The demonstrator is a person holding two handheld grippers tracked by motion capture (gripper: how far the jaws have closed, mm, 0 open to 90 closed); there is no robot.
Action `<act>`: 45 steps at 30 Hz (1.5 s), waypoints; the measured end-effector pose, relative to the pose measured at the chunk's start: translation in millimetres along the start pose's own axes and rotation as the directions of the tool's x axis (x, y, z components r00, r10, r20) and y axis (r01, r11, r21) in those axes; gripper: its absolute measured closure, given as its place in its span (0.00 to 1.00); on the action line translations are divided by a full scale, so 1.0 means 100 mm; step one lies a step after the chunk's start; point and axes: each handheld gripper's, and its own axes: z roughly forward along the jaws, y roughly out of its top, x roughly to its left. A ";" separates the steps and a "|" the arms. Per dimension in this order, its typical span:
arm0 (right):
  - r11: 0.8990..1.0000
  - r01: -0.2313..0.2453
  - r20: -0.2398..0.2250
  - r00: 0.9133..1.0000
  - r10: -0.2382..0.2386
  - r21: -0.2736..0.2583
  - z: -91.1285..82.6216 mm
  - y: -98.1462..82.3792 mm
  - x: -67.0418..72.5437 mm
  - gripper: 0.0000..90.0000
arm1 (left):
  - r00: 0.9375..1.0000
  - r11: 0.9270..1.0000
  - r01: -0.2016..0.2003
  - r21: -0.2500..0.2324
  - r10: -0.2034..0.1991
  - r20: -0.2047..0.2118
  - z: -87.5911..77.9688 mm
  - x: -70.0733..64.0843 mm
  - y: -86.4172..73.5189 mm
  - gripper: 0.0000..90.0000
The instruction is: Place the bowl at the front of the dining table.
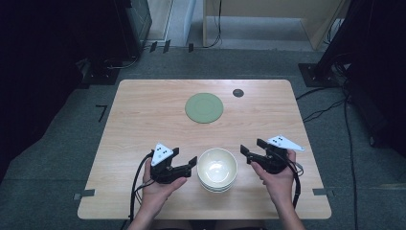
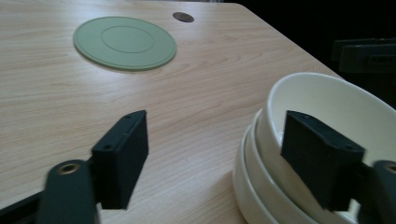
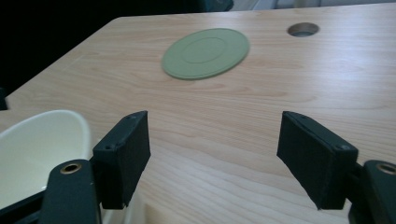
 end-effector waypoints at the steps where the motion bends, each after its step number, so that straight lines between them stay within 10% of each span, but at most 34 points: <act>1: 1.000 0.001 -0.011 1.000 -0.001 0.007 0.01 0.00 0.03 0.29 | 1.000 1.000 0.001 -0.001 -0.001 0.001 0.00 -0.01 0.00 0.33; 11: 1.000 -0.017 -0.053 0.998 0.017 0.004 0.05 -0.03 0.21 0.41 | 0.998 0.999 -0.026 0.030 0.024 0.056 0.10 -0.14 -0.03 0.48; 20: 0.999 -0.029 -0.068 0.997 0.028 -0.018 -0.01 -0.06 0.24 0.52 | 0.988 0.986 -0.153 0.065 0.152 0.012 0.23 -0.32 -0.04 0.72; 25: 0.999 -0.023 -0.111 0.994 0.017 -0.045 -0.04 -0.11 0.27 0.63 | 0.989 0.983 -0.147 0.107 0.145 0.026 0.35 -0.32 -0.06 0.75; 36: 0.996 0.027 -0.138 0.990 -0.015 0.084 0.08 -0.22 0.39 0.68 | 0.983 0.982 -0.181 0.048 0.183 -0.026 0.37 -0.36 -0.03 0.92; 45: 0.993 0.072 -0.095 0.993 -0.063 0.098 0.14 -0.28 0.49 0.74 | 0.964 0.965 -0.258 -0.043 0.254 -0.078 0.26 -0.44 -0.03 0.93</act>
